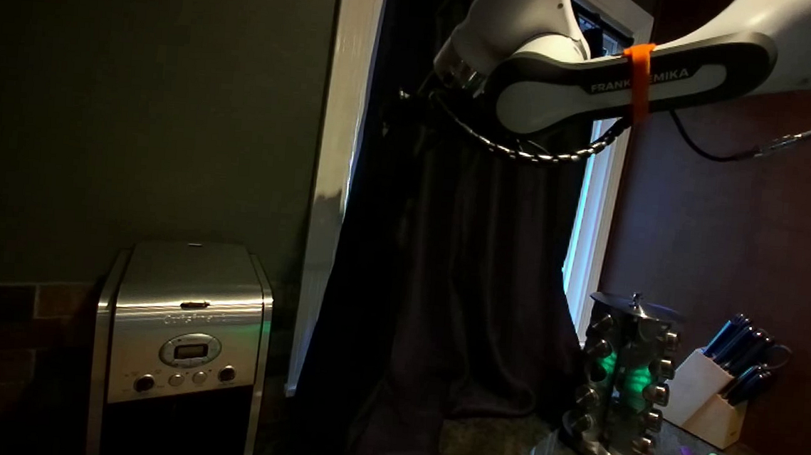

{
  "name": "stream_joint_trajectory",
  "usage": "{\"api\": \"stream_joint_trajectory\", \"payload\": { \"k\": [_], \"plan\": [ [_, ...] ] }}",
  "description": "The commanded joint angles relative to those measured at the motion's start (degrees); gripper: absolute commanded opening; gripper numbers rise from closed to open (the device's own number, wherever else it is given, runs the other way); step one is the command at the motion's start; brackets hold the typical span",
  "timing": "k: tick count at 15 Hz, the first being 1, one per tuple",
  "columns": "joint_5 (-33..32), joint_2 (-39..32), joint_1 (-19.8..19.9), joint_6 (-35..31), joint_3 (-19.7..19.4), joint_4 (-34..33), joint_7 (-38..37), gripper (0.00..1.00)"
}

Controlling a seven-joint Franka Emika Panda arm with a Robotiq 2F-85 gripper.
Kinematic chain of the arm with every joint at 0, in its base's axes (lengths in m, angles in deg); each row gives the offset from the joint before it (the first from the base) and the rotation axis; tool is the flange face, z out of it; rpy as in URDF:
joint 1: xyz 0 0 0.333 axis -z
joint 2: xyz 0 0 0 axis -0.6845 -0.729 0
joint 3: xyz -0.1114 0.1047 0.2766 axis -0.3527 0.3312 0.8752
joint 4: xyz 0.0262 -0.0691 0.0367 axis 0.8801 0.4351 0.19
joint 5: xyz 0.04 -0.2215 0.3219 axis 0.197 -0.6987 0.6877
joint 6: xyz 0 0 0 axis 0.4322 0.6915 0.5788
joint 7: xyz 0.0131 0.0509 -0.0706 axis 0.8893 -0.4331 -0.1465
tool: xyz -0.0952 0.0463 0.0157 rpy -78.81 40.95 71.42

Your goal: Move the curtain to the right

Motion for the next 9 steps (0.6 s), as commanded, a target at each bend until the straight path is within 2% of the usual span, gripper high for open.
{"api": "stream_joint_trajectory", "payload": {
  "k": [1,8,9],
  "plan": [
    [-1.39,-0.34,1.15,-1.08,0.09,-0.47,0.76,1.00],
    [1.76,-1.95,3.04,-3.45,-2.10,-5.14,5.98,0.99],
    [0.41,-2.56,3.37,-4.73,-2.13,-5.80,5.11,0.74]
  ]
}}
